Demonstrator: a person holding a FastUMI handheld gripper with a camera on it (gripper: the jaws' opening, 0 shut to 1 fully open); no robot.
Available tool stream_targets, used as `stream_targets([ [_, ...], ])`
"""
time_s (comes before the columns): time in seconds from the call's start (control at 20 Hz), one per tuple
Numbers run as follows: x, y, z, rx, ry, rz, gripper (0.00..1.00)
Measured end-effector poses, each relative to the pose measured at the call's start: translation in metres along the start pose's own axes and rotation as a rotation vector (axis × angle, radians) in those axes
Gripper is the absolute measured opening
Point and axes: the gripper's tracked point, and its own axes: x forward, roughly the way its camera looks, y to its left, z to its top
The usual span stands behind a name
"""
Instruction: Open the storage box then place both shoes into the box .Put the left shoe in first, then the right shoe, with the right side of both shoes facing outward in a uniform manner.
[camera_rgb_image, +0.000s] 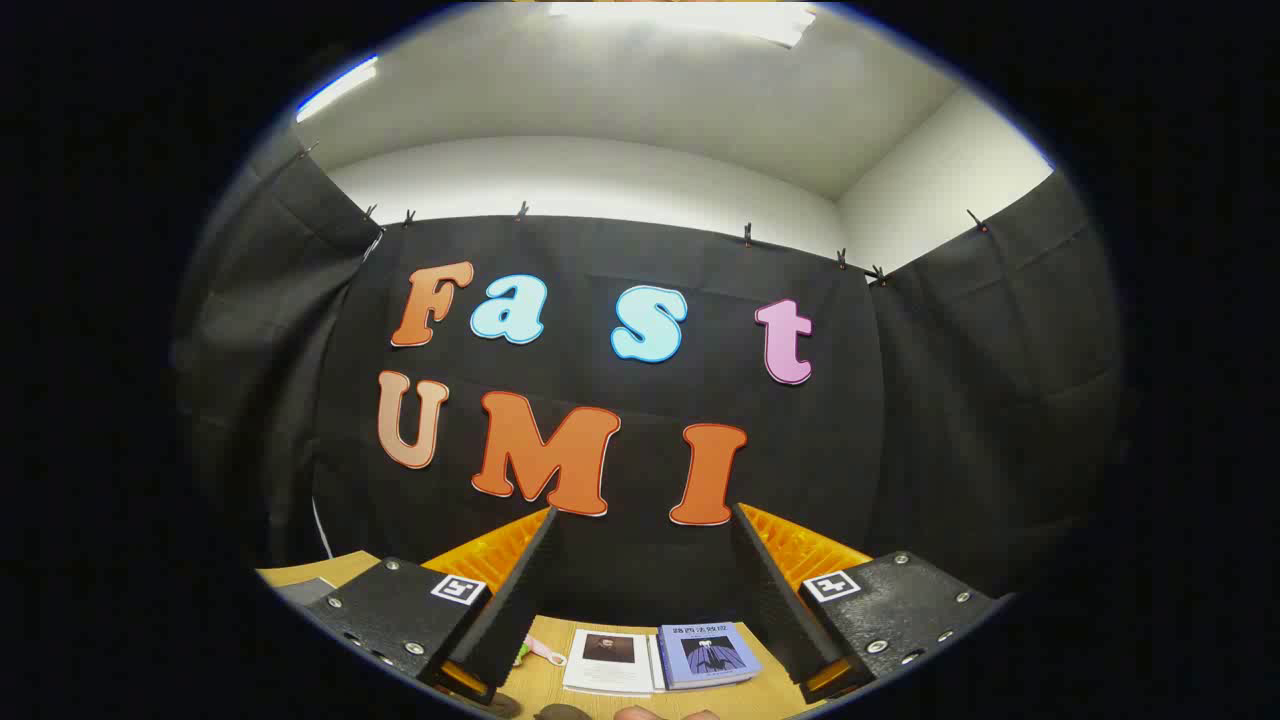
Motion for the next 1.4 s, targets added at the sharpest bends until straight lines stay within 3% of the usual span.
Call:
stream_targets([
  [0.9, 0.011, 0.022, -0.037, 0.043, 0.100, 0.054, 0.99],
  [1.2, 0.018, 0.051, -0.056, 0.032, 0.153, 0.123, 0.99],
  [1.4, 0.014, 0.084, -0.081, 0.054, 0.237, 0.222, 0.99],
])
